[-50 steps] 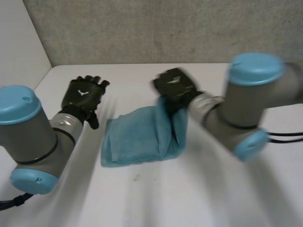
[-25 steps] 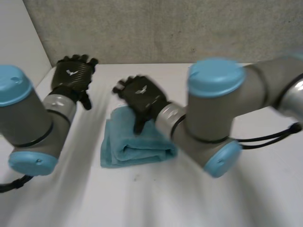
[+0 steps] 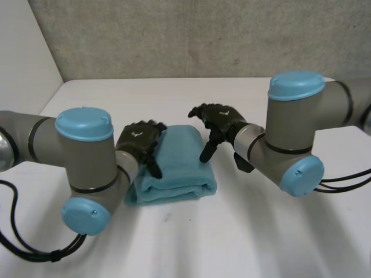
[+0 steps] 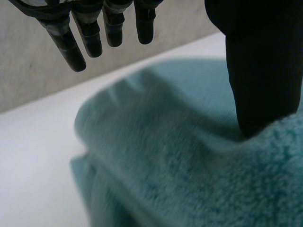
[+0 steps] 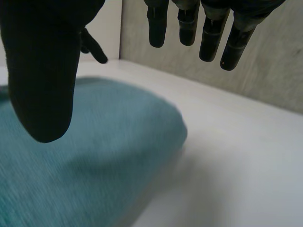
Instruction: Fold the laundry
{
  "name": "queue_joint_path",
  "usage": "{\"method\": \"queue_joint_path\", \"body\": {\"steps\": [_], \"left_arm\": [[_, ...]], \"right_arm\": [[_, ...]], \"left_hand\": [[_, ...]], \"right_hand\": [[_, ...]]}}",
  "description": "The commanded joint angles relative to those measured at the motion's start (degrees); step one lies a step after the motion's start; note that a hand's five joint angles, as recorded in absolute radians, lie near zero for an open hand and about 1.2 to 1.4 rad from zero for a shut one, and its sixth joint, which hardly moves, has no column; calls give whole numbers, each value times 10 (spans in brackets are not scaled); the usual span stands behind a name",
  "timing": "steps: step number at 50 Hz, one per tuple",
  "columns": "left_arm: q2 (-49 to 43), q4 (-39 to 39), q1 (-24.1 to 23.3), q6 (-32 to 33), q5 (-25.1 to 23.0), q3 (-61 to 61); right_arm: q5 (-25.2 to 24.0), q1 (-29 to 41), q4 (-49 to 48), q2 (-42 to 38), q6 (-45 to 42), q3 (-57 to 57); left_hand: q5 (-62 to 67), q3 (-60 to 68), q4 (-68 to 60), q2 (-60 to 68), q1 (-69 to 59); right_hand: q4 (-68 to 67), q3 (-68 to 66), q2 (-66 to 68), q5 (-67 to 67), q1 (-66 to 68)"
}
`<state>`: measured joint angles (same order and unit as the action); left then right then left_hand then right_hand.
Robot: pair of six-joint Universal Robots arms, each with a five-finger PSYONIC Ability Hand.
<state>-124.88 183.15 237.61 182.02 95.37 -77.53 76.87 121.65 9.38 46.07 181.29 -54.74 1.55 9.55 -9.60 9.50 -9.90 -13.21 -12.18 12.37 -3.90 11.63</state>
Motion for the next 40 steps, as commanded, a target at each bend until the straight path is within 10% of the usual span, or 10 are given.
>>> {"method": "queue_joint_path", "body": {"steps": [1,15,40], "left_arm": [[-1,-14,38,13,0,-29],[52,-35,32,31,-2,-34],[299,-118,128,25,-7,-13]], "right_arm": [[-9,3,32,-65,-5,53],[-5,5,82,-79,-52,117],[114,-112,-14,318,-105,-107]], "left_hand": [[-7,13,-13,14,-10],[-10,10,-9,10,-7],[-15,5,-4,5,-1]], "right_hand": [[32,22,-24,39,-16],[32,22,-24,39,-16],[32,22,-24,39,-16]]}}
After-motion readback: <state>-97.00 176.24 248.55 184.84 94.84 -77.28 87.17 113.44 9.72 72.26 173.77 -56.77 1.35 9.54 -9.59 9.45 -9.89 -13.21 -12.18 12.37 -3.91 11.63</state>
